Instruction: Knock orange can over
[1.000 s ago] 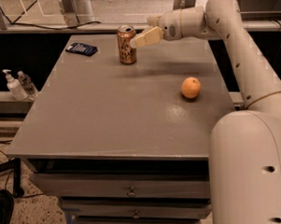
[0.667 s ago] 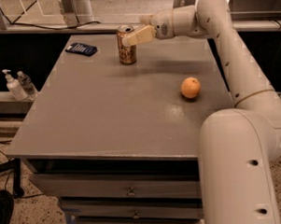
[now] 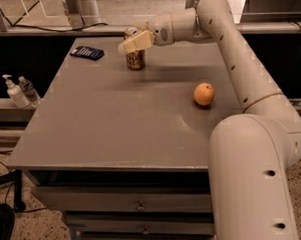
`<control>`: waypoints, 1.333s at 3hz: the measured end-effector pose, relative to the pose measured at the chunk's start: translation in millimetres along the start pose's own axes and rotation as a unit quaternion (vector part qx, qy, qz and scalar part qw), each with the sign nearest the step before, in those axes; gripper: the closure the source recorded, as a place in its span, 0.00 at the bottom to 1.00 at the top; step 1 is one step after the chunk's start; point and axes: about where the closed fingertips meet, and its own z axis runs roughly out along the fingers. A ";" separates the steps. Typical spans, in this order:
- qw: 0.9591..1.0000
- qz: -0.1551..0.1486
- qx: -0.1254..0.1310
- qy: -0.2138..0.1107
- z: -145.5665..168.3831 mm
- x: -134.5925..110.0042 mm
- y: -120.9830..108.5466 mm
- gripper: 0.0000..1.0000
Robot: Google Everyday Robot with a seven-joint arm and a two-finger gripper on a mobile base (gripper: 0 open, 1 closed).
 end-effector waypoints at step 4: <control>0.985 0.052 -0.151 -0.064 -31.0 -55.6 126.7 0.00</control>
Offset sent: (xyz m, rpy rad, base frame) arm -0.1302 -0.0056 0.0386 0.1522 0.2310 0.2044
